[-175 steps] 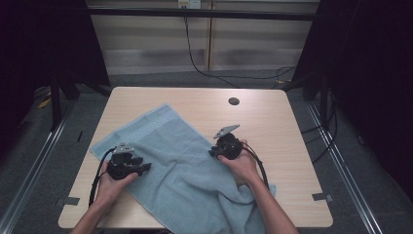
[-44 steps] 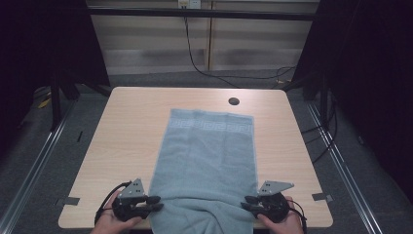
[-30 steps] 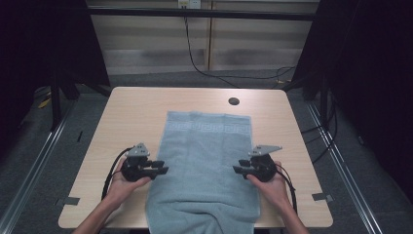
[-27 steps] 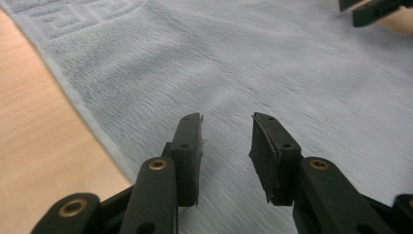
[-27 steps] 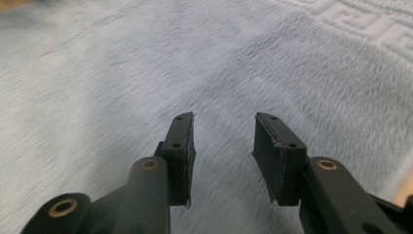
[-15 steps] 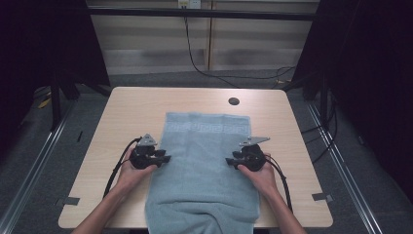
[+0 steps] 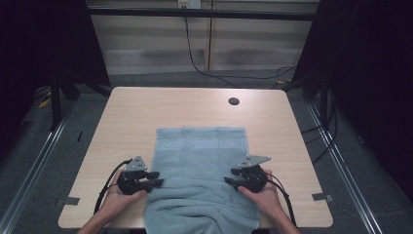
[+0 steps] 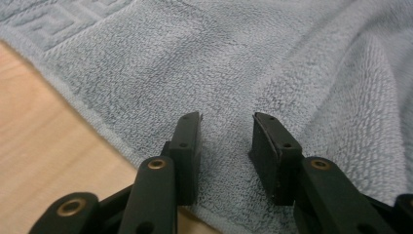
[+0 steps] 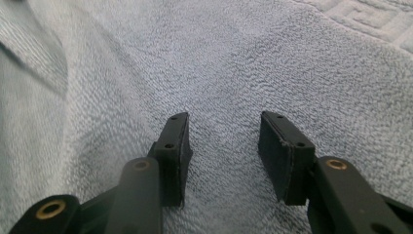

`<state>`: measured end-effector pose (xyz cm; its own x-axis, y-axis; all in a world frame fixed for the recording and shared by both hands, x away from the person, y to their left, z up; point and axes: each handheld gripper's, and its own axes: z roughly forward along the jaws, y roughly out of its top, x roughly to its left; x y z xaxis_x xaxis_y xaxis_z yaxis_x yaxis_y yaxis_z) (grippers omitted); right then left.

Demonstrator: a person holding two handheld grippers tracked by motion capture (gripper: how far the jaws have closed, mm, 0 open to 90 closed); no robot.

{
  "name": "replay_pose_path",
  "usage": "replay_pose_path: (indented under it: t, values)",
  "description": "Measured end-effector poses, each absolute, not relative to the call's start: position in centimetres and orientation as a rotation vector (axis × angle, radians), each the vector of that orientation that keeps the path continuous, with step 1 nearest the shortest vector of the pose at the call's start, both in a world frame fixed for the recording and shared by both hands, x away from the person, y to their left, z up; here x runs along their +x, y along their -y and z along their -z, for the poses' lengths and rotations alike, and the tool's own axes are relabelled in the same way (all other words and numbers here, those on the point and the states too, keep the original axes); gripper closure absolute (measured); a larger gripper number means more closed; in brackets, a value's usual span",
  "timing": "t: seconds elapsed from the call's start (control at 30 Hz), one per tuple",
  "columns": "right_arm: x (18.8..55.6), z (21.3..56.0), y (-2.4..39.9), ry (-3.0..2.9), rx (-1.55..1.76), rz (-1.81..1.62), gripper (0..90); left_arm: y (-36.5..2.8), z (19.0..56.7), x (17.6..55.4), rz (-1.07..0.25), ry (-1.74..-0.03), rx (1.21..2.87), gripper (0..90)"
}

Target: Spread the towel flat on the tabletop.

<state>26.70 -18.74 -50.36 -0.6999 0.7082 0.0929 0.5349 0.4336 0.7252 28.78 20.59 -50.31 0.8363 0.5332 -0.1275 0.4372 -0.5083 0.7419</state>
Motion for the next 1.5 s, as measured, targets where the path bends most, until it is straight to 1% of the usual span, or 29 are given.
replay_pose_path:
  t: [0.1, 0.23, 0.3, 0.33, 0.37, 0.43, 0.5, 0.57, 0.6, 0.63, 0.67, 0.73, 0.77, 0.83, 0.87, 0.93, 1.0, 1.03, 1.17, 1.23, 1.3, 1.37, 1.5]
  values:
    - [26.8, 50.3, 18.9, -2.463, 1.095, -1.114, 55.6, -20.4, 50.3, 29.0, -0.159, -0.720, 2.183, 63.2]
    - [28.2, 50.4, 18.8, -2.423, 1.132, -1.095, 55.5, -20.0, 50.4, 30.6, -0.176, -0.767, 2.168, 62.8]
    - [28.8, 50.4, 18.7, -2.417, 1.142, -1.085, 54.8, -20.0, 50.3, 30.8, -0.164, -0.778, 2.161, 61.6]
    - [29.0, 50.2, 18.6, -2.430, 1.151, -1.069, 53.0, -19.9, 50.3, 30.8, -0.164, -0.775, 2.161, 60.2]
    - [29.1, 50.1, 18.6, -2.438, 1.139, -1.069, 48.1, -19.9, 50.2, 30.6, -0.172, -0.778, 2.164, 58.1]
    - [28.7, 49.5, 18.5, -2.416, 1.133, -1.097, 47.1, -19.7, 49.5, 29.8, -0.177, -0.742, 2.149, 57.2]
    - [27.9, 48.8, 18.1, -2.433, 1.097, -1.140, 48.0, -19.5, 48.4, 28.7, -0.143, -0.685, 2.104, 57.5]
    - [26.8, 48.3, 17.6, -2.462, 1.067, -1.196, 49.1, -18.8, 48.0, 27.7, -0.112, -0.626, 2.101, 59.4]
    - [26.3, 48.3, 17.2, -2.474, 1.057, -1.211, 50.0, -18.4, 48.1, 27.3, -0.071, -0.606, 2.115, 62.1]
    - [25.8, 48.3, 16.9, -2.491, 1.044, -1.226, 52.3, -18.0, 48.3, 26.9, -0.068, -0.579, 2.126, 65.4]
    - [25.1, 48.3, 16.6, -2.493, 1.032, -1.231, 52.9, -17.6, 48.5, 26.5, -0.066, -0.549, 2.136, 66.6]
    - [23.9, 48.4, 16.1, -2.534, 0.981, -1.243, 60.6, -16.9, 48.9, 26.1, -0.014, -0.513, 2.163, 66.9]
    - [23.4, 48.5, 15.8, -2.559, 0.961, -1.238, 60.5, -16.7, 49.2, 26.0, -0.005, -0.505, 2.187, 67.1]
    - [22.8, 49.1, 15.3, -2.597, 0.926, -1.194, 63.0, -16.4, 49.7, 25.7, 0.017, -0.482, 2.215, 67.5]
    - [22.6, 49.4, 15.3, -2.608, 0.921, -1.186, 62.7, -16.1, 50.0, 25.4, -0.013, -0.466, 2.244, 67.5]
    - [22.3, 50.0, 15.2, -2.615, 0.914, -1.177, 60.4, -16.2, 50.0, 25.0, -0.011, -0.458, 2.254, 65.8]
    - [21.9, 49.9, 15.2, -2.637, 0.893, -1.178, 52.7, -16.6, 50.0, 24.7, 0.018, -0.470, 2.246, 64.5]
    - [21.6, 50.0, 15.1, -2.638, 0.888, -1.182, 50.5, -16.8, 50.0, 24.5, 0.019, -0.465, 2.247, 64.3]
    - [20.0, 49.9, 15.3, -2.674, 0.843, -1.209, 50.1, -17.4, 49.9, 23.0, 0.053, -0.443, 2.251, 61.8]
    - [19.2, 49.9, 15.2, -2.688, 0.823, -1.209, 48.2, -17.5, 49.8, 22.9, 0.070, -0.432, 2.257, 59.1]
    - [19.3, 49.7, 15.5, -2.704, 0.854, -1.247, 43.6, -17.5, 49.5, 23.4, 0.061, -0.460, 2.222, 57.4]
    - [20.2, 49.4, 16.0, -2.657, 0.907, -1.274, 42.7, -17.5, 49.0, 24.7, 0.060, -0.508, 2.174, 56.7]
    - [22.6, 48.9, 17.2, -2.566, 0.987, -1.260, 42.7, -17.7, 48.7, 27.5, 0.009, -0.596, 2.146, 56.8]
